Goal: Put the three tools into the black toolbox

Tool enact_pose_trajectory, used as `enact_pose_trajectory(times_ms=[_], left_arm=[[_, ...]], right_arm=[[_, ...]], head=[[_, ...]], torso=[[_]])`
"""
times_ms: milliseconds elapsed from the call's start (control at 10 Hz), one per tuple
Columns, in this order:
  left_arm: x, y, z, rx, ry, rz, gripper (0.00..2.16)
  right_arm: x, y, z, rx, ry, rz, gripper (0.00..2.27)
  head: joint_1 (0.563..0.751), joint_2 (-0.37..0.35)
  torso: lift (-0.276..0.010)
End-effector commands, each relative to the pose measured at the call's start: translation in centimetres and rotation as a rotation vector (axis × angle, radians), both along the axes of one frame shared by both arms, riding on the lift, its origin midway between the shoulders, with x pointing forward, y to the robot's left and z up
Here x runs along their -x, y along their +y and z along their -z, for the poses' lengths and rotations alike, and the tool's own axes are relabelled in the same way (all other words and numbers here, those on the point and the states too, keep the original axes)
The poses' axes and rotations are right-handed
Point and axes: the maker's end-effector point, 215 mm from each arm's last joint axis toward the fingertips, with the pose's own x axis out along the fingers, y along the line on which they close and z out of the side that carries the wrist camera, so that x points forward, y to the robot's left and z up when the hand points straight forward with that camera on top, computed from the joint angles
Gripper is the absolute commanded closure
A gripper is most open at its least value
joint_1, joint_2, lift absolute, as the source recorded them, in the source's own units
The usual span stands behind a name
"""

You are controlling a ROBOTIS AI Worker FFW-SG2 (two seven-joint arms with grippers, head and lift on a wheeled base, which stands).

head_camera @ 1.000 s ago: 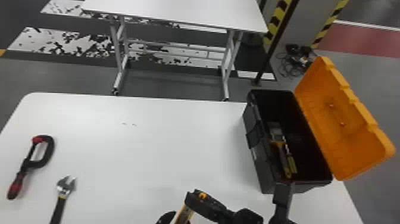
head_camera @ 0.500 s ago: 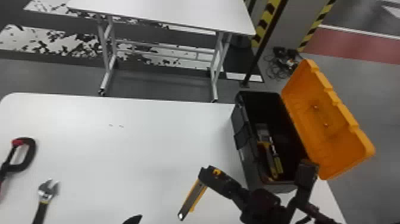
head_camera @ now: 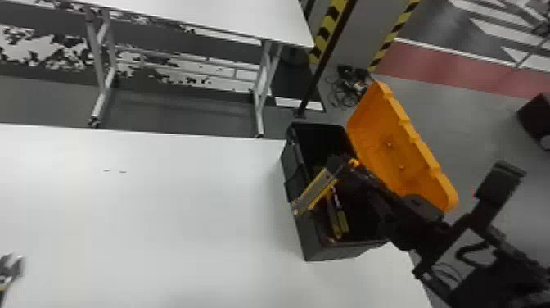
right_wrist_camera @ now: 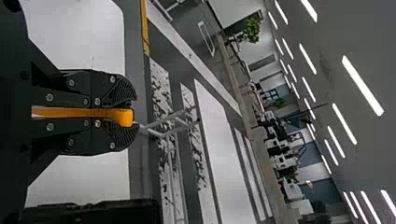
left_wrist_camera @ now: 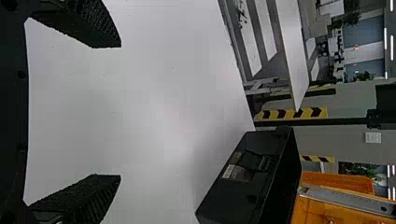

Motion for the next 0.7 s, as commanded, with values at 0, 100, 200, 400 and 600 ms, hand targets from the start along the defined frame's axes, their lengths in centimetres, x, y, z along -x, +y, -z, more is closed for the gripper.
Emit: enact_pose_trajectory(times_ms=[0, 100, 200, 400, 600], left_arm=[[0.4, 0.4, -0.4, 0.003, -0.015, -0.008, 0.0], [0.7, 0.6, -0.6, -0.001, -0.022, -0.006, 0.0], [0.8, 0.5, -0.8, 0.006, -0.028, -0.005, 0.0], [0.9, 0.4, -1.0, 0.013, -0.032, -0.005, 0.0], [1.0, 0.5, -0.9, 0.013, -0.034, -0.006, 0.0]], right_arm=[[-1.1, -2.9, -1.7, 0.085, -0.069, 0.068, 2.24], [-1.4, -3.9, -2.1, 0.158, -0.104, 0.097, 2.24], [-1.6, -4.0, -2.4, 0.243, -0.136, 0.097, 2.24], [-1.8, -3.8, -2.2, 0.418, -0.216, 0.088, 2.24], [-2.0, -4.0, 0.5, 0.502, -0.212, 0.062, 2.24]], head=[[0.695, -0.35], [0.695, -0.35], [0.695, -0.35], [0.695, -0.35], [0.695, -0.35]], torso=[[-0.051], [-0.051], [-0.051], [-0.051], [-0.051]])
